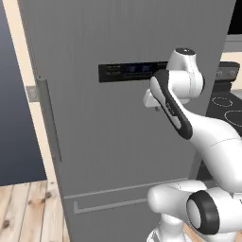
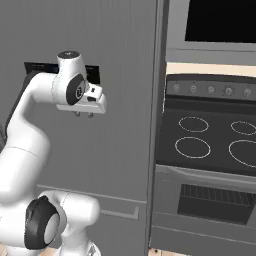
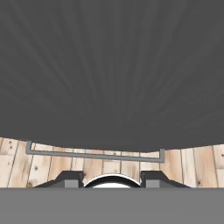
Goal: Retrieve the sausage and cheese from the fridge and place them on the cutting board on the counter.
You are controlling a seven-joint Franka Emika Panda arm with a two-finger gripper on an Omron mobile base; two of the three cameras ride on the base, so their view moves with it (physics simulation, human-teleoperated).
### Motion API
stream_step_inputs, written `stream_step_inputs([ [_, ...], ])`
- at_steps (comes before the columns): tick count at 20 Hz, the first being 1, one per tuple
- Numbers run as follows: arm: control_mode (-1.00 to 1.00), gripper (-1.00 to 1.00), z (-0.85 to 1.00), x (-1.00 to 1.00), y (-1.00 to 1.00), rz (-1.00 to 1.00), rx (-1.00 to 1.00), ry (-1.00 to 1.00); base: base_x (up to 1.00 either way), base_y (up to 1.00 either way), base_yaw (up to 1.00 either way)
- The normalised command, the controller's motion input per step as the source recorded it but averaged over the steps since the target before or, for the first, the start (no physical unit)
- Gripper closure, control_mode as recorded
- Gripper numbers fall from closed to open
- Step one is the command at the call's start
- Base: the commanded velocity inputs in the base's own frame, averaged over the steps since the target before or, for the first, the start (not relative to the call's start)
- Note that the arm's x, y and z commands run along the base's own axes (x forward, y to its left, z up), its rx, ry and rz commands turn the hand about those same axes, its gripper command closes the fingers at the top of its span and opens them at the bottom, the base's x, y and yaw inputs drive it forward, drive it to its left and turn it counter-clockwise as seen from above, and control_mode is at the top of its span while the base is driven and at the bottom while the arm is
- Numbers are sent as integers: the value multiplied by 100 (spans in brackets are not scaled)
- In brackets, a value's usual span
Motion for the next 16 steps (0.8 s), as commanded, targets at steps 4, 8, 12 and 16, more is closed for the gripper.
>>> stream_step_inputs([
  [4, 100, -100, 0, 0, 0, 0, 0, 0, -9, 13, 1],
  [8, 100, -100, 0, 0, 0, 0, 0, 0, -44, 53, 0],
  [12, 100, -100, 0, 0, 0, 0, 0, 0, -51, 74, 0],
  [16, 100, -100, 0, 0, 0, 0, 0, 0, -36, 80, 0],
])
